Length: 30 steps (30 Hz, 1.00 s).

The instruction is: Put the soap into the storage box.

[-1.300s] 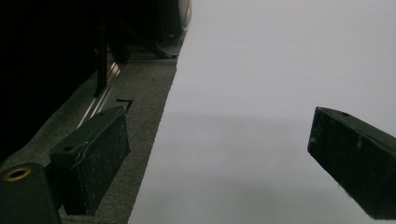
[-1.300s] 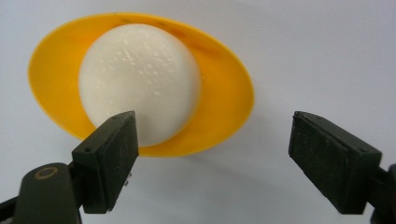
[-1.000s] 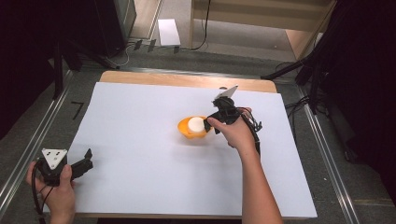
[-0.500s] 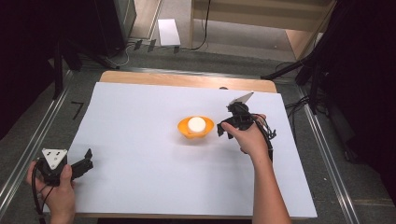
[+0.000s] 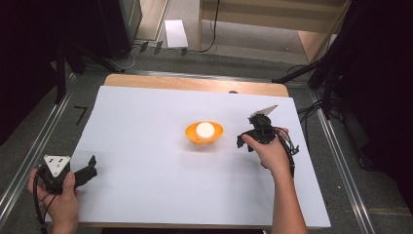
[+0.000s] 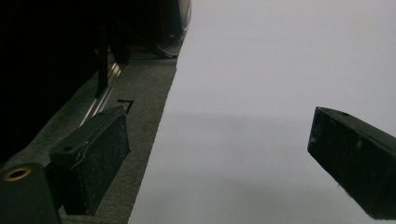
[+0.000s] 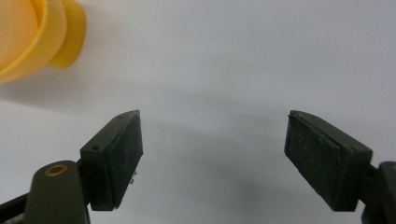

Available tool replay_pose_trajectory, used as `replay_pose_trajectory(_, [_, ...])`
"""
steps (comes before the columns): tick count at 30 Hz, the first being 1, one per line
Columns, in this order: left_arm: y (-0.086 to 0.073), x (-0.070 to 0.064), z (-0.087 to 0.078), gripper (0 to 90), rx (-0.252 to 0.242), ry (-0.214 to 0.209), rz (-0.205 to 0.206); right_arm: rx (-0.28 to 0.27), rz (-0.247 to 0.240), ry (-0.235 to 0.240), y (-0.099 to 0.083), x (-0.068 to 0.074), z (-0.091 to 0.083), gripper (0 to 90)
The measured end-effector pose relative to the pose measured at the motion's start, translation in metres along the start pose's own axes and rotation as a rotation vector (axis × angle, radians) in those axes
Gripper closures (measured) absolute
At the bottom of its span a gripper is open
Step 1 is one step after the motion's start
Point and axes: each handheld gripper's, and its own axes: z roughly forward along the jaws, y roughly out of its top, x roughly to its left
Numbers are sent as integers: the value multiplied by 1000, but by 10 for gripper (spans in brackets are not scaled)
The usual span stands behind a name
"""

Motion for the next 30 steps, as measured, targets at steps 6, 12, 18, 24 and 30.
replay_pose_trajectory(6, [0, 0, 0, 62, 1, 0, 1, -39, 15, 29, -12, -12, 0, 203])
replay_pose_trajectory(12, [0, 0, 0, 62, 3, 1, 6, -104, 4, 26, -27, -22, 1, 207])
replay_pose_trajectory(18, [0, -1, 0, 64, 2, 3, 7, -161, 0, 52, -42, -33, 1, 217])
replay_pose_trajectory(24, [0, -1, 0, 64, 3, 3, 6, -239, -8, 86, -59, -44, 2, 255])
replay_pose_trajectory(30, [0, 0, 0, 64, 2, 1, 5, -370, -20, 119, -77, -55, -2, 268])
